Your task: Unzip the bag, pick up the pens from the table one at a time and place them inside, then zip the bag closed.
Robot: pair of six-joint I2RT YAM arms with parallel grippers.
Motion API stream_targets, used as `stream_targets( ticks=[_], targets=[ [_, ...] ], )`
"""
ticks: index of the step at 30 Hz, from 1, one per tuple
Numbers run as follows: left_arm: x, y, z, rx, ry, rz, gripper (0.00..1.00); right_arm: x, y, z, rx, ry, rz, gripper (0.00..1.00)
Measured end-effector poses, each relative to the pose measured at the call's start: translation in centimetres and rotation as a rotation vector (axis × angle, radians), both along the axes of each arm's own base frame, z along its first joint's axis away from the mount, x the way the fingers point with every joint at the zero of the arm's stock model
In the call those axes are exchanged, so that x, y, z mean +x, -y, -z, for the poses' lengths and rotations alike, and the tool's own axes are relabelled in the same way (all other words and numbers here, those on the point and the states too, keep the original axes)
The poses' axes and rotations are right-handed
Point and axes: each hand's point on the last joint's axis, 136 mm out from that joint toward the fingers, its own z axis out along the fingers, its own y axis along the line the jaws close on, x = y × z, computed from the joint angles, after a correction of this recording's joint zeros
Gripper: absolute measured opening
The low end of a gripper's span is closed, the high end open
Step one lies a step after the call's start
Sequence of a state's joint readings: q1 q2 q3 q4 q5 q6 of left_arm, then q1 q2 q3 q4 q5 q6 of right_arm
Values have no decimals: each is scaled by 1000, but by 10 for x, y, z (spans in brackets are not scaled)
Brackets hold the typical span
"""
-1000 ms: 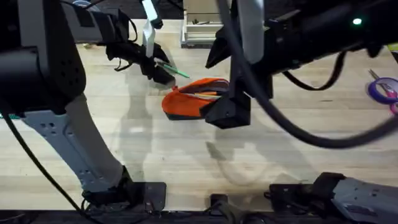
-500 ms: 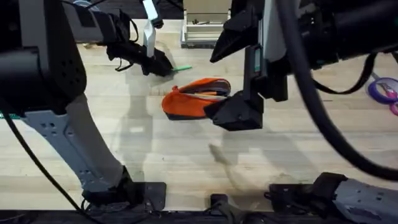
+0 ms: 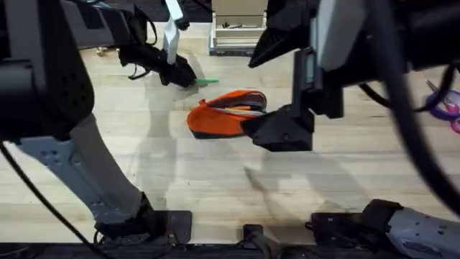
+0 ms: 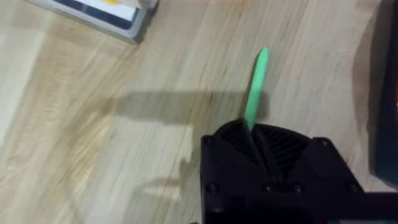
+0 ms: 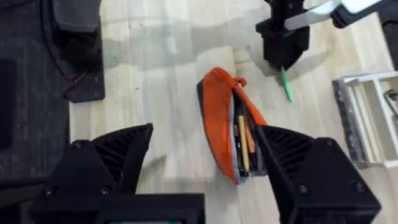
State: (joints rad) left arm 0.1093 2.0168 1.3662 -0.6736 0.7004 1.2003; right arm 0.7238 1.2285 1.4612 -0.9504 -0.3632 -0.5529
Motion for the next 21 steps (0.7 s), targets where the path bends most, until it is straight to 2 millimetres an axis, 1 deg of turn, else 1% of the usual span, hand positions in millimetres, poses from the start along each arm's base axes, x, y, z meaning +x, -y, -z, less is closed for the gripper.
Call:
stream_targets(
  ticks=[3,8,14,16,17,21],
  targets=[
    [-1,-2,-19,21,34,-5,42,0,6,-6,0,30,19,998],
    [-3,-5,-57,40,95,-35,42,-2,16,-14,0,68,45,998],
    [-13,-2,-98,59,139,-73,42,-15,30,-22,3,85,57,998],
    [-18,4,-111,72,155,-80,42,-22,36,-23,3,76,64,997],
    [-30,26,-138,85,186,-85,42,-36,49,-25,6,41,89,998],
    [-46,53,-164,60,213,-69,41,-47,62,-29,14,35,121,998]
  ],
)
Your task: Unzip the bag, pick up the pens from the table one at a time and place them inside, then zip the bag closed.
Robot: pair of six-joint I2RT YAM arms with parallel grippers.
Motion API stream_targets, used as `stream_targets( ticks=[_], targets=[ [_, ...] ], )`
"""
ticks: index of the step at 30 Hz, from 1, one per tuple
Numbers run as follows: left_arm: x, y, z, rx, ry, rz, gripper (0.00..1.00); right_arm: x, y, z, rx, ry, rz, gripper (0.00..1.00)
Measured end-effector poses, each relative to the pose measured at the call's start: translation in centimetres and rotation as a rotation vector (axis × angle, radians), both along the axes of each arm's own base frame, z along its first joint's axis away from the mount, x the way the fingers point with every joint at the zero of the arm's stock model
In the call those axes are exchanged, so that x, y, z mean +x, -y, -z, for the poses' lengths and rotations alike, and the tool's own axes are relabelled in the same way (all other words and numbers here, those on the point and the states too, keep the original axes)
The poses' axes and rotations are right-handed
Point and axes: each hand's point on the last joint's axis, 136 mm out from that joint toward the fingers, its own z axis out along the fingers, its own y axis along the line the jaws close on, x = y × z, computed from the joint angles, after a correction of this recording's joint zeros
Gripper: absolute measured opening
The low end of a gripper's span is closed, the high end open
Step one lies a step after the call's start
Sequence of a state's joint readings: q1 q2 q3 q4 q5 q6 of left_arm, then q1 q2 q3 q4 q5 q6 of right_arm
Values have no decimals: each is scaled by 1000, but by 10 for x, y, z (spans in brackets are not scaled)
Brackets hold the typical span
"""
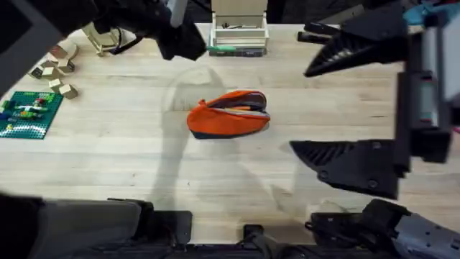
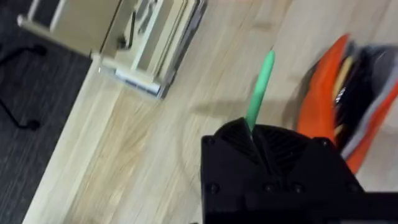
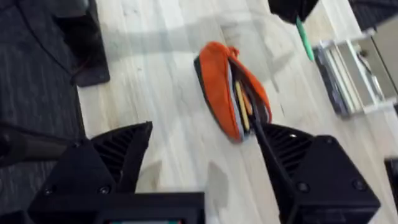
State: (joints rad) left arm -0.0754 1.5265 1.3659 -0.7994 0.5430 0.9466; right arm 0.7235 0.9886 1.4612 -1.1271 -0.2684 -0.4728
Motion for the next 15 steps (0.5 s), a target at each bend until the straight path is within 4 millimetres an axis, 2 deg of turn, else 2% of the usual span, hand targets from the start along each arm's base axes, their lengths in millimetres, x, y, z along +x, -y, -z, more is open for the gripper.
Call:
stream_targets(
  ticks=[4,10,15],
  targets=[
    [-14,20,-12,-28,-21,-6,41,-2,17,-1,-14,13,78,997],
    [-36,42,-2,-46,-147,-21,42,-3,44,-7,-24,57,196,996],
    [-53,67,0,-59,-211,-2,42,-6,62,-9,-27,81,265,996]
  ],
)
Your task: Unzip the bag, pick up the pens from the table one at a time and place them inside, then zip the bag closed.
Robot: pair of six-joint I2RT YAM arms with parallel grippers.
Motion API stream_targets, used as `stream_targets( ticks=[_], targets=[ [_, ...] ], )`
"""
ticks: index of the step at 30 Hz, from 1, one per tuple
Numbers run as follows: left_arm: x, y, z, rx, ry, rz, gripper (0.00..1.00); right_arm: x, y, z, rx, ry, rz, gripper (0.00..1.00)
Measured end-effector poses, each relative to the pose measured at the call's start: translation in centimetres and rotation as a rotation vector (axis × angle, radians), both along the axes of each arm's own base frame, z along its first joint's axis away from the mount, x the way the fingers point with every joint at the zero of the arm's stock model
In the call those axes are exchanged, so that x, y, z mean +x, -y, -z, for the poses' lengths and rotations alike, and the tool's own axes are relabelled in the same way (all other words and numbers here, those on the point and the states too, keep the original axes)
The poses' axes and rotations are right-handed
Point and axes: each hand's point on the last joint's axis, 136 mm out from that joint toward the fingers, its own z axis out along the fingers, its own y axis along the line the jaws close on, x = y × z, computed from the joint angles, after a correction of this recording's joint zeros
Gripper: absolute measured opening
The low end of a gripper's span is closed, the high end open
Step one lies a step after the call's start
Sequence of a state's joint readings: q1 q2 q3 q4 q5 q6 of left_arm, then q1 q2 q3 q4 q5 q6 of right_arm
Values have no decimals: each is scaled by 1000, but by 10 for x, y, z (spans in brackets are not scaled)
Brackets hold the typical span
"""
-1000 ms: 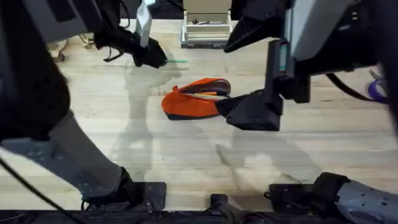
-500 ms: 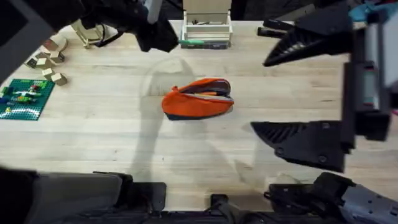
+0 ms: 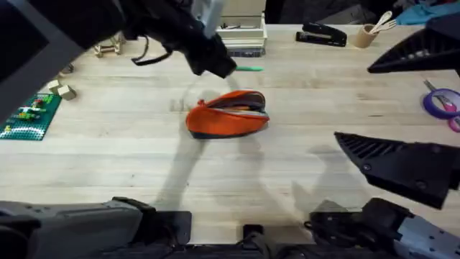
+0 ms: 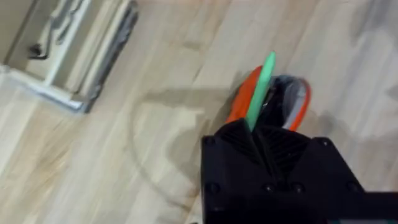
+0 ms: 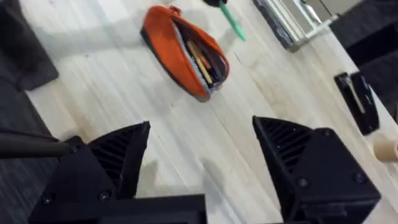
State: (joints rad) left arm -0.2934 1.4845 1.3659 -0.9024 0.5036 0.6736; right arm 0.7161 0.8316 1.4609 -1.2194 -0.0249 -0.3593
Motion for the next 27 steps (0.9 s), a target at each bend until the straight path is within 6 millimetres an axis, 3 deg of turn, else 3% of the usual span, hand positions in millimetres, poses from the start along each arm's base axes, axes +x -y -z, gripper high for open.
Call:
stream_targets(
  ticks=[9,27],
  targets=[
    [-26,40,1,-21,-72,32,42,1,5,0,-3,7,27,996],
    [-36,47,8,-9,-138,-3,42,3,9,0,-6,3,56,996]
  ],
)
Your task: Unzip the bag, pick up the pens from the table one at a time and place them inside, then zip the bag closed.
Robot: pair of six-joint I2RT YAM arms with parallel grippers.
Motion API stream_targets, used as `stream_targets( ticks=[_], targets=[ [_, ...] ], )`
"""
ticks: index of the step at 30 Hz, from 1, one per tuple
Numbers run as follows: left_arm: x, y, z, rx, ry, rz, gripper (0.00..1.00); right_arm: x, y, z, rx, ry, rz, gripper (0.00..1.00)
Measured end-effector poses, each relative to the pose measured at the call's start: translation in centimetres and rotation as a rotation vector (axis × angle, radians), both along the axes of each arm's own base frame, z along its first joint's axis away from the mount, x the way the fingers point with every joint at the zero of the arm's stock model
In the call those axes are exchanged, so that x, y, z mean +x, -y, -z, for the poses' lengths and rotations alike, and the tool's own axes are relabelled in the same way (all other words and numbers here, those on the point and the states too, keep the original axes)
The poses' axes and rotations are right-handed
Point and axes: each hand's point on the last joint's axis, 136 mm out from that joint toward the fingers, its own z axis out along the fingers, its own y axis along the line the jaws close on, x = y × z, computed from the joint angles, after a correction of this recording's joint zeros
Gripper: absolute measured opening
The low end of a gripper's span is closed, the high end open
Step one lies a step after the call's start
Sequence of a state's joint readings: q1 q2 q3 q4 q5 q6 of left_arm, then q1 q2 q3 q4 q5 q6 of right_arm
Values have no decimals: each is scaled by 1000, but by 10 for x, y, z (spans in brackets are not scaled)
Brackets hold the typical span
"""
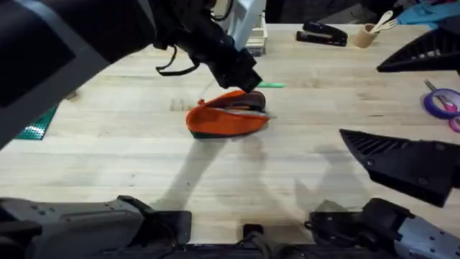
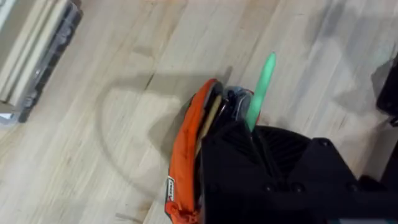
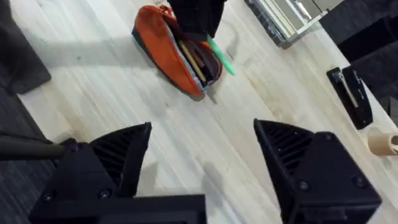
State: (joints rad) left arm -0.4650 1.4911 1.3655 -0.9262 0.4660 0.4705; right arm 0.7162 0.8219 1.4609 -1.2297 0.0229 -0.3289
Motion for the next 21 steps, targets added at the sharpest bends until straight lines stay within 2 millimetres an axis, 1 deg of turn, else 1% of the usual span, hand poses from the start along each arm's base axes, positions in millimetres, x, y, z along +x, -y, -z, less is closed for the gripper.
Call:
stream_targets(
  ticks=[3,5,10,16,21],
  targets=[
    [-1,2,9,14,-27,6,42,0,6,0,1,2,32,996],
    [0,4,18,26,-52,9,42,0,10,-1,4,5,55,997],
    [2,5,34,48,-95,10,42,5,18,-2,1,17,121,997],
    [1,5,35,49,-98,9,42,11,30,-3,-5,33,207,998],
    [2,5,35,49,-98,9,42,15,38,2,-23,27,262,998]
  ],
)
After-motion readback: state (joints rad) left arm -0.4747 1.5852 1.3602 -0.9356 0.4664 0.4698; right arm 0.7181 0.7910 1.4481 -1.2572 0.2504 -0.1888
